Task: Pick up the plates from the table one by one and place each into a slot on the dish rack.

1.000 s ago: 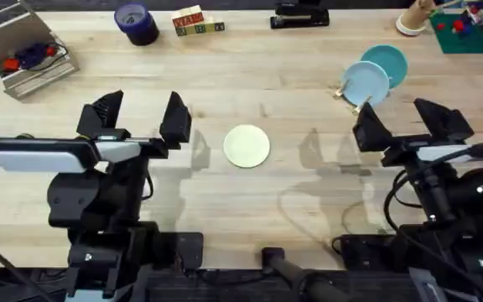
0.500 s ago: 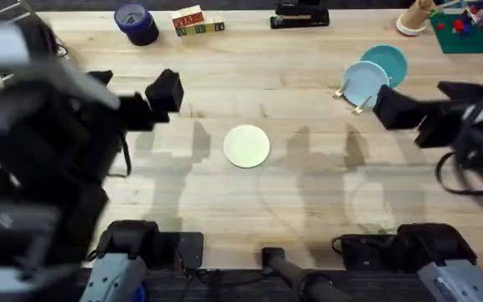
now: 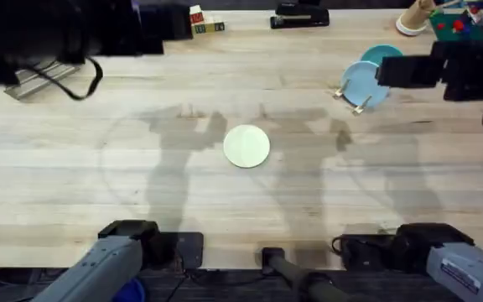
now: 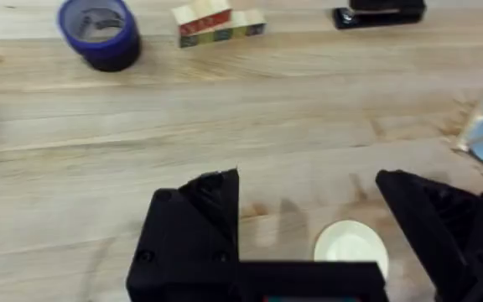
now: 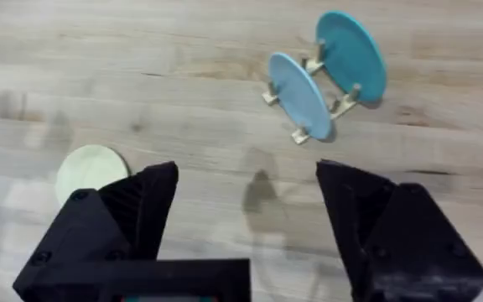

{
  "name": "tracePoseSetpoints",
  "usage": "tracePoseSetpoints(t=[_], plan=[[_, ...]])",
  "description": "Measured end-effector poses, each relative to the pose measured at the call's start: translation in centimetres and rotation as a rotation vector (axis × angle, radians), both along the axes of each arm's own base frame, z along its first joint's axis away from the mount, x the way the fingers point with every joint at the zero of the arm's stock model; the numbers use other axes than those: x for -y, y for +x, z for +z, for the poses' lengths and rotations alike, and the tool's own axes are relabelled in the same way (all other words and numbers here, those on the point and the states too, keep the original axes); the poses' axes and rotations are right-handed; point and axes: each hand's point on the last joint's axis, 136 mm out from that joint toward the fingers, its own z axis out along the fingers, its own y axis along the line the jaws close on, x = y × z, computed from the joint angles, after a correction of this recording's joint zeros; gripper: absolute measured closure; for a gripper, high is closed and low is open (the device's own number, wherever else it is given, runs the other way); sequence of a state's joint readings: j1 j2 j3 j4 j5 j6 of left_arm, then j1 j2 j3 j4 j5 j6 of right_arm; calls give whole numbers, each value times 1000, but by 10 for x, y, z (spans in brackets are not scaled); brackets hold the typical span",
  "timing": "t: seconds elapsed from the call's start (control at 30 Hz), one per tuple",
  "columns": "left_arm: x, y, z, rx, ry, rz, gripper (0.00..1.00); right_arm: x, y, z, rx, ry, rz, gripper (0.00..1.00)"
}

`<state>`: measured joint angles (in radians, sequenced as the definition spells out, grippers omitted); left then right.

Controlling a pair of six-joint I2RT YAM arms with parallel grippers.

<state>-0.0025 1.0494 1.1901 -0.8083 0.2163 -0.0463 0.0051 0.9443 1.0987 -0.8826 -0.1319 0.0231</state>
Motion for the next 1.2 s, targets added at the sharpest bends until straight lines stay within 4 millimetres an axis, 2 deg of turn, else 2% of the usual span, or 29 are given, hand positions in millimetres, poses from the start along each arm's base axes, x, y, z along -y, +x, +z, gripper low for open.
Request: tracePoseSetpoints(t=[0.17,0.8,1.03,1.2], plan=[[8,9,0,-29,-28,-35,7,-5,6,-3,-33,24,18,7],[22,5,-2,-48,-88,-101,8,-7,6,-4,-36,33,26,7],[46,-18,-10,-147,-198,-204,8,-8,6,-4,-36,36,28,7],[54,-29,-14,-219,-288,-194,7,-8,7,-3,-30,38,30,7]])
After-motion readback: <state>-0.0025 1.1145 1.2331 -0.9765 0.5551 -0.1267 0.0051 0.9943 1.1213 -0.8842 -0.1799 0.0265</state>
